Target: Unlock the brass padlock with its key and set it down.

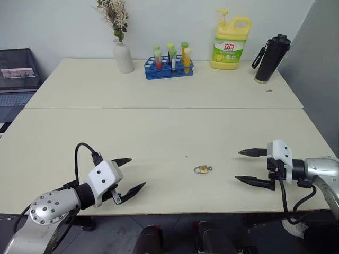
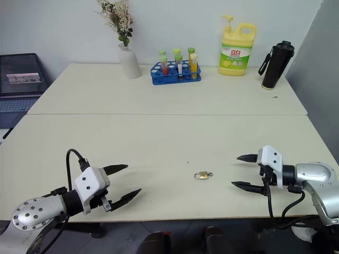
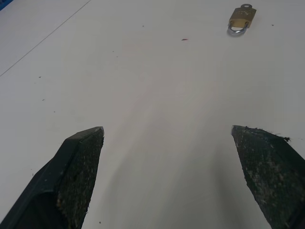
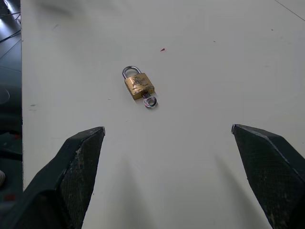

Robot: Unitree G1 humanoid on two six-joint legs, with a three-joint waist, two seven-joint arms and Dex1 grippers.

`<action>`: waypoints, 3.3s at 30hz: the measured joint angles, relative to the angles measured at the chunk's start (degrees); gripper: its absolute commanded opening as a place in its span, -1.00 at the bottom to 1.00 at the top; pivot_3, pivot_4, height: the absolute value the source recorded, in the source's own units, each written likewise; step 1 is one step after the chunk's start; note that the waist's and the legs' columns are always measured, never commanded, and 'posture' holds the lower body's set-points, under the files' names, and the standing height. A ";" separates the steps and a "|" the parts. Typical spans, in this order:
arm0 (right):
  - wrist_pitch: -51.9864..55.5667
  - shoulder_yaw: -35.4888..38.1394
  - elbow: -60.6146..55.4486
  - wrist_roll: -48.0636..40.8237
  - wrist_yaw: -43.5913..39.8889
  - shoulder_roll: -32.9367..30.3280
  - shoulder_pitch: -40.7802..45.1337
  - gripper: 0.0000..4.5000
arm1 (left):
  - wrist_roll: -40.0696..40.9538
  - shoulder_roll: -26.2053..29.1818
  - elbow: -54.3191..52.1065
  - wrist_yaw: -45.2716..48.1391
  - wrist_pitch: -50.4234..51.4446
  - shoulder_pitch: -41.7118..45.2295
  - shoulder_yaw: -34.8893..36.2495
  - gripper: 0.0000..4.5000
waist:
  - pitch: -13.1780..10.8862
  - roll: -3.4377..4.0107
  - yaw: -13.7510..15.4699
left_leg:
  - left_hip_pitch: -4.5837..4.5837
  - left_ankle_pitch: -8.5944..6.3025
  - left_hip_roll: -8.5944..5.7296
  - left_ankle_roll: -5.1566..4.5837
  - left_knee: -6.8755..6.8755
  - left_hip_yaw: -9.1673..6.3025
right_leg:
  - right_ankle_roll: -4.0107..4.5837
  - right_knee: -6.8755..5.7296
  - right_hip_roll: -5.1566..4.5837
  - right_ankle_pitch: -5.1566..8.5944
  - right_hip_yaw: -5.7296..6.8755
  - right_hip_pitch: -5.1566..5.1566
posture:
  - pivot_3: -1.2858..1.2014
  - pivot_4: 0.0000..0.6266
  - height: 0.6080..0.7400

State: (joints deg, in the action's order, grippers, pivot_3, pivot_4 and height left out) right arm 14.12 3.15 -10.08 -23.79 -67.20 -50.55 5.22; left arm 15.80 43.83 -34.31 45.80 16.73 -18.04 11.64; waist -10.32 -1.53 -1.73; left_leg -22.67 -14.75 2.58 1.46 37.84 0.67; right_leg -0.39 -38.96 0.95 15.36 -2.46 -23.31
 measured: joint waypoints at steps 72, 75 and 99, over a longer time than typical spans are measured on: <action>21.15 9.57 -23.21 -8.90 7.51 -5.32 -11.80 1.00 | -14.24 -27.91 37.63 4.22 2.70 42.96 -38.90 -0.06 | 0.13 -0.02 1.41 | -0.18 0.03 -0.85 -0.03 0.19 -0.39 | -0.31 -0.01 0.07 -0.08 0.07 0.12 | 0.03 -0.52 1.00; 21.14 9.17 -23.20 -8.91 7.51 -5.31 -11.19 1.00 | -14.50 -28.42 39.11 4.20 2.52 43.71 -38.91 -0.50 | 0.14 -0.03 1.45 | -0.17 0.03 -0.88 -0.04 0.20 -0.39 | -0.32 -0.01 0.05 -0.08 0.08 0.14 | 0.03 -0.52 1.00; 14.59 4.37 -19.93 -5.65 9.48 0.21 -4.61 1.00 | -12.04 -15.93 27.74 6.93 -23.52 36.84 -27.91 -0.57 | 0.13 -0.01 1.25 | -0.15 0.03 -0.76 -0.03 0.18 -0.38 | -0.33 -0.02 -0.08 -0.08 0.06 0.13 | 0.03 -0.52 1.00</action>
State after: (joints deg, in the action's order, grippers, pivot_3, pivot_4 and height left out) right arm 28.70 7.52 -30.01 -29.44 -57.72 -50.34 0.61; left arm 3.76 27.91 -6.57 52.73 -6.79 18.80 -16.27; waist -10.19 -1.54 -0.48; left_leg -22.81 -14.71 1.81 1.43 38.02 0.30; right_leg -0.72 -38.98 0.88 15.28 -2.40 -23.19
